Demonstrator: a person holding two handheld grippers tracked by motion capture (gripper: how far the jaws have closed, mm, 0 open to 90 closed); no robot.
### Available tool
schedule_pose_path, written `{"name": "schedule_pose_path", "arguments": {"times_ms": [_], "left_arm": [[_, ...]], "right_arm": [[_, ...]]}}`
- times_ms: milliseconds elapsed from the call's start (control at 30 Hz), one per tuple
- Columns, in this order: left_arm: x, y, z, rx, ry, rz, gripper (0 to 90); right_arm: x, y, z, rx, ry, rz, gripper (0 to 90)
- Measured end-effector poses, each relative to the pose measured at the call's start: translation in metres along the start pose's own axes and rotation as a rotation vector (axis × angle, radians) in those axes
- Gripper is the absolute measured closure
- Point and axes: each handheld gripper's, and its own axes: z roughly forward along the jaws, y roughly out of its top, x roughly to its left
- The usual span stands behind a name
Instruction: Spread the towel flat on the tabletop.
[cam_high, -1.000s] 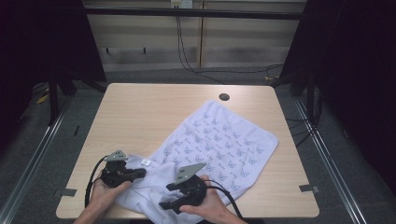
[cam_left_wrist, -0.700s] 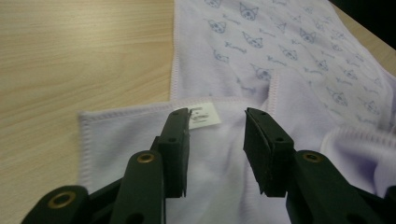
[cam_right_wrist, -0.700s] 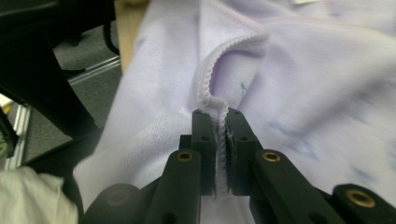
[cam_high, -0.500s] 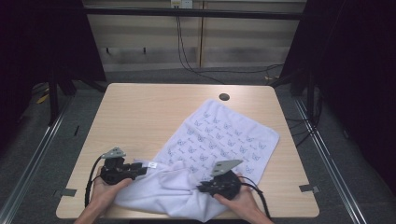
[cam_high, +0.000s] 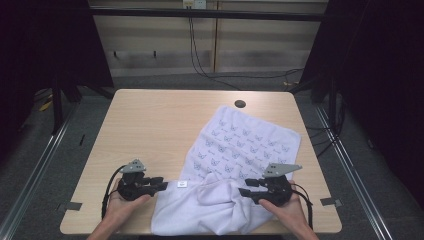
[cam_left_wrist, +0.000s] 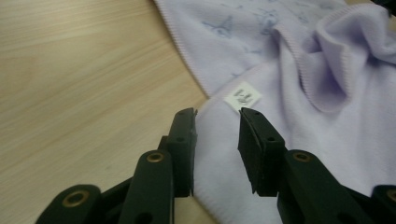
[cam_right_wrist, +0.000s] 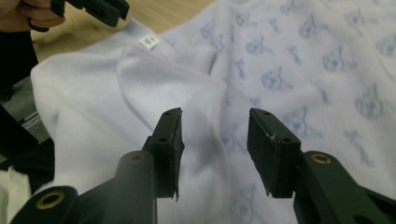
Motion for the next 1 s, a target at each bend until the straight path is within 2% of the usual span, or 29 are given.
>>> {"name": "schedule_pose_path", "arguments": {"times_ms": [33,67,100,133,167,200,233,267,300,433,567,700,800,833,867,900,933,1000], "left_arm": [[0.007,0.0,-0.001,-0.007,0.003,-0.028,69.2],[0.007,0.0,-0.001,-0.007,0.003,-0.028,69.3],[0.01,-0.001,-0.001,-0.016,0.009,-0.036,69.2],[0.011,-0.001,-0.001,-0.013,0.007,-0.035,68.7],[0.011,-0.001,-0.001,-0.013,0.007,-0.035,68.3],[0.012,-0.001,-0.001,-0.011,0.005,-0.039,68.3],[0.011,-0.001,-0.001,-0.012,0.002,-0.04,67.7],[0.011,-0.001,-0.001,-0.012,0.002,-0.04,67.6],[0.012,-0.001,-0.003,-0.011,-0.001,-0.029,67.4],[0.013,-0.001,-0.004,-0.019,-0.006,-0.034,66.0],[0.016,-0.001,-0.001,-0.017,0.008,-0.051,63.9],[0.016,-0.001,0.0,-0.01,0.013,-0.05,62.4],[0.016,0.0,0.0,-0.012,0.015,-0.05,61.8],[0.016,0.0,0.0,-0.012,0.015,-0.05,61.6],[0.016,0.0,0.0,-0.014,0.014,-0.051,61.6],[0.016,0.0,0.0,-0.013,0.016,-0.05,61.1],[0.016,0.0,0.001,-0.012,0.016,-0.053,60.9],[0.016,0.0,0.002,-0.01,0.02,-0.052,60.2]], "right_arm": [[0.007,0.014,0.013,-0.02,0.049,-0.013,55.8],[0.007,0.014,0.013,-0.02,0.049,-0.013,55.8],[0.017,0.026,0.027,-0.034,0.09,-0.038,56.9],[0.02,0.03,0.033,-0.033,0.116,-0.056,57.4],[0.025,0.036,0.043,-0.021,0.157,-0.076,57.4],[0.025,0.036,0.043,-0.021,0.157,-0.076,57.4],[0.03,0.042,0.062,0.027,0.211,-0.088,55.9],[0.03,0.042,0.062,0.027,0.211,-0.088,55.9],[0.031,0.042,0.078,0.046,0.231,-0.093,55.5],[0.027,0.039,0.096,0.069,0.266,-0.096,52.7],[0.025,0.037,0.106,0.108,0.238,-0.083,50.1],[0.026,0.034,0.113,0.142,0.218,-0.096,51.3],[0.031,0.032,0.117,0.202,0.181,-0.14,61.1],[0.032,0.031,0.117,0.224,0.178,-0.14,66.1],[0.032,0.031,0.117,0.224,0.178,-0.14,66.1],[0.033,0.03,0.116,0.223,0.151,-0.161,81.2],[0.033,0.029,0.116,0.224,0.158,-0.155,85.5],[0.033,0.03,0.114,0.207,0.162,-0.159,87.5]]}}
